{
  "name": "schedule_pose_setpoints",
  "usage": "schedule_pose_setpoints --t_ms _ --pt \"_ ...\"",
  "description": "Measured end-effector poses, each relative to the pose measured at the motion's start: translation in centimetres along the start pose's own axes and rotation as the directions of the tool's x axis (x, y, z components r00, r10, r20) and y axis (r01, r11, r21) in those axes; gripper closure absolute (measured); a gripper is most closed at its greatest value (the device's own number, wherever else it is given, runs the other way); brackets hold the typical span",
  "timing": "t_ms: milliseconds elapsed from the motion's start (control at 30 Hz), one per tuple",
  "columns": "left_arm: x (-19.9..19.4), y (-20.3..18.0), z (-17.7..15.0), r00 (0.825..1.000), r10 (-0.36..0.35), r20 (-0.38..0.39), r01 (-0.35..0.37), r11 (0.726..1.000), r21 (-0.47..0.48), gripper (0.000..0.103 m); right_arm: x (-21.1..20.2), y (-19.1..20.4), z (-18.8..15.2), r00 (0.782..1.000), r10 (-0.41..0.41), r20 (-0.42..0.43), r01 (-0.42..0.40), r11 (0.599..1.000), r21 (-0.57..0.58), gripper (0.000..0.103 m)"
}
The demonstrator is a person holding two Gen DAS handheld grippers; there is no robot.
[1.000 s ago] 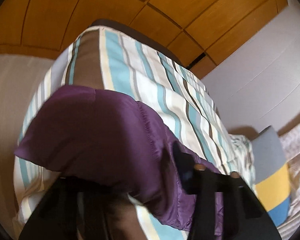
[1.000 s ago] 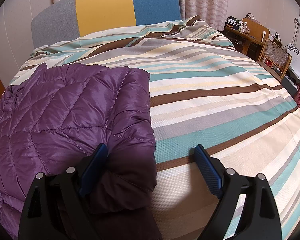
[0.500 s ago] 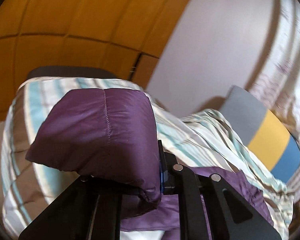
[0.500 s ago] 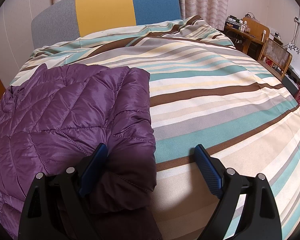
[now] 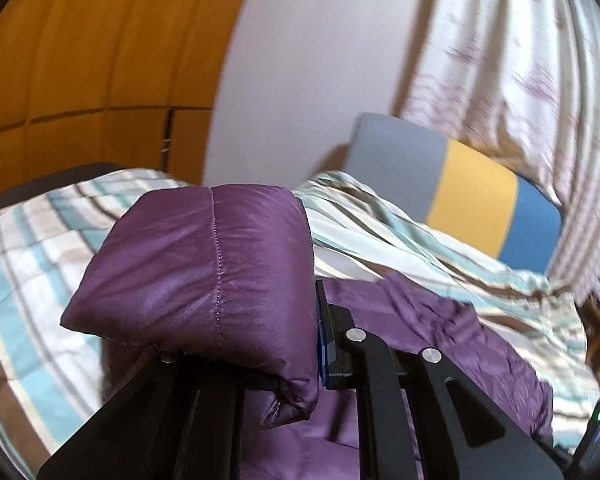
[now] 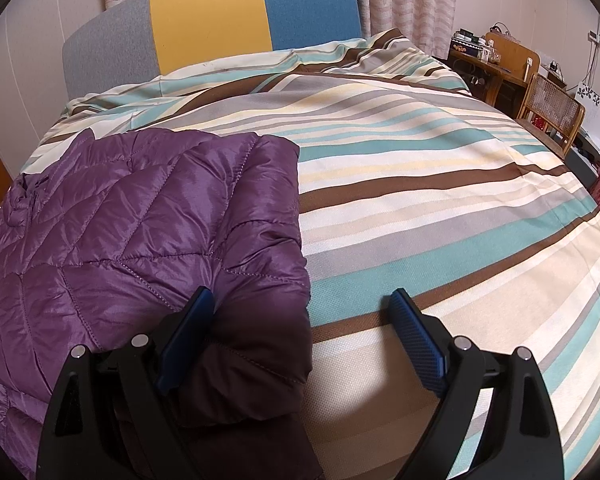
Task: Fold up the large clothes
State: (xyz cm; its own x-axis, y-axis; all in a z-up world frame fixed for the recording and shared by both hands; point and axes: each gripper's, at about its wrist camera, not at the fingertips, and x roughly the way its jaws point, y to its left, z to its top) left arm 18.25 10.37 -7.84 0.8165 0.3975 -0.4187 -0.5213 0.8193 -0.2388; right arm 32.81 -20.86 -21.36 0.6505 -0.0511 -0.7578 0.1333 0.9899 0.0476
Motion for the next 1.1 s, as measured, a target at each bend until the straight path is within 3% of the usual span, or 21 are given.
schedule_pose_setpoints --t_ms 300,567,867,1000,1100 --pt "1.2 -6.4 -2.0 0.995 -0.093 -0.043 0.098 0.987 0.128 0.091 0.0 0.1 0.0 1.0 0.002 -0.001 -0.002 1.0 0.003 0.014" --pt "2.0 -12.2 -5.5 0.986 -0.135 -0.099 0.158 0.946 0.283 0.091 0.1 0.1 0.1 1.0 0.007 -0.003 -0.007 1.0 0.008 0.014" --pt "2.8 -15.8 -8.4 0.979 -0.14 -0.148 0.189 0.896 0.402 0.091 0.1 0.1 0.1 1.0 0.014 -0.005 -0.014 1.0 0.014 0.013" --pt "2.8 -17.1 -9.7 0.971 -0.164 -0.176 0.228 0.855 0.465 0.091 0.1 0.1 0.1 1.0 0.013 -0.005 -0.013 1.0 0.014 0.013" --pt "4.4 -19.1 -12.0 0.953 -0.107 -0.285 0.259 0.775 0.576 0.091 0.1 0.1 0.1 1.0 0.013 -0.005 -0.013 1.0 0.014 0.013"
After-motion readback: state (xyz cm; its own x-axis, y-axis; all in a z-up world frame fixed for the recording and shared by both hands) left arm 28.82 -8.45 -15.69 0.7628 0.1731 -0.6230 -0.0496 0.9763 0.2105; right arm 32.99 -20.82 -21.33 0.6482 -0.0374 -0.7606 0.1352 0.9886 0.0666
